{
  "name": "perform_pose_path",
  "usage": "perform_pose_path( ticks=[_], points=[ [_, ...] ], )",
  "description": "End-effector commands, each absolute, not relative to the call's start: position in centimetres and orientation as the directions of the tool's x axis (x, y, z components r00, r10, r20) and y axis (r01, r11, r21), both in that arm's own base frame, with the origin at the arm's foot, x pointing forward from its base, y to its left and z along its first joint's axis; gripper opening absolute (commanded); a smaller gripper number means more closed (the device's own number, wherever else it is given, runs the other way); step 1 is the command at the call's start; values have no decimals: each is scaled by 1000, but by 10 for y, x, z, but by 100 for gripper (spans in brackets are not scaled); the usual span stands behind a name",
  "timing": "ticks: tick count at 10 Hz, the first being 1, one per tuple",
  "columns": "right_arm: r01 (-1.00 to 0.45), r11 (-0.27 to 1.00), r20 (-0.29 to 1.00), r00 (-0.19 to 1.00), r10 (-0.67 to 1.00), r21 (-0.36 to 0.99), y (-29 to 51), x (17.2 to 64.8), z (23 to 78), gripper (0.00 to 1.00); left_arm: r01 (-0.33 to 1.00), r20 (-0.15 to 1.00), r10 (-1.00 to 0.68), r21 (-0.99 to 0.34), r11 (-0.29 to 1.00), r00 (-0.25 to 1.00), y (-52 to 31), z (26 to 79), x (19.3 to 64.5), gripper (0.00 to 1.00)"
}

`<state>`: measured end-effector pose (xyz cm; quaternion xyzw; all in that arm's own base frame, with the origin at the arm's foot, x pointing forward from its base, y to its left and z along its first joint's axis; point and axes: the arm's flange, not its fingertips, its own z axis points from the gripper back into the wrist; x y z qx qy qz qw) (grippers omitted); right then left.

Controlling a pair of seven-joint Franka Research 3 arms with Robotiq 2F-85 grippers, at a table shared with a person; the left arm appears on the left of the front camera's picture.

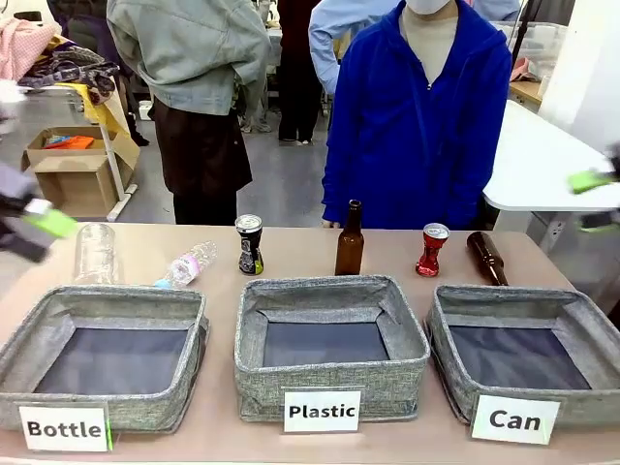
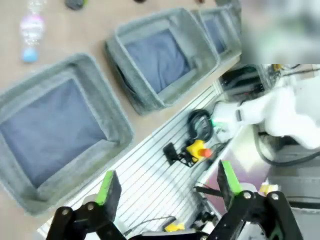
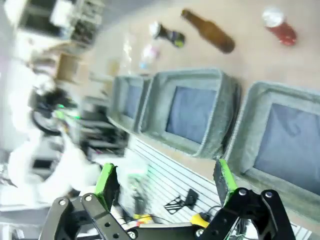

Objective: Sort the can waste into the basket.
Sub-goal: Pick up the can waste from the table and place it in the right Fabric basket.

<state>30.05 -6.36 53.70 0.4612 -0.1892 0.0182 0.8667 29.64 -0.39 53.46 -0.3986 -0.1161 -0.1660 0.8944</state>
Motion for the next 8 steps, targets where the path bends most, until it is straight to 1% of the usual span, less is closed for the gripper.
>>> perform_pose_path(
  ticks=[1, 2, 3, 4, 5, 6, 7, 8],
  points=[
    [-64, 274, 158, 927, -340, 960, -135, 328, 478, 100, 282, 297, -53, -819, 499, 954, 81, 498, 330, 100],
    [-34, 218, 119, 913, -391, 975, -153, 329, 460, 100, 251, 293, 67, -897, 363, 954, 123, 477, 342, 100],
    [3, 169, 73, 895, -440, 986, -170, 334, 444, 100, 268, 320, 181, -926, 265, 930, 142, 449, 354, 100],
    [58, 129, 13, 873, -487, 990, -181, 330, 432, 100, 338, 401, 335, -912, 230, 853, 157, 430, 342, 100],
    [56, 139, 26, 851, -525, 989, -186, 320, 426, 100, 341, 413, 455, -910, 235, 789, 148, 412, 330, 100],
    [90, 189, 35, 821, -570, 978, -187, 318, 425, 100, 267, 366, 482, -927, 263, 796, 135, 408, 335, 100],
    [79, 119, -8, 861, -508, 990, -191, 319, 415, 100, 249, 335, 396, -935, 254, 855, 179, 419, 327, 100],
    [79, 119, -8, 861, -508, 990, -191, 319, 415, 100, 249, 335, 396, -935, 254, 855, 179, 419, 327, 100]
  ],
)
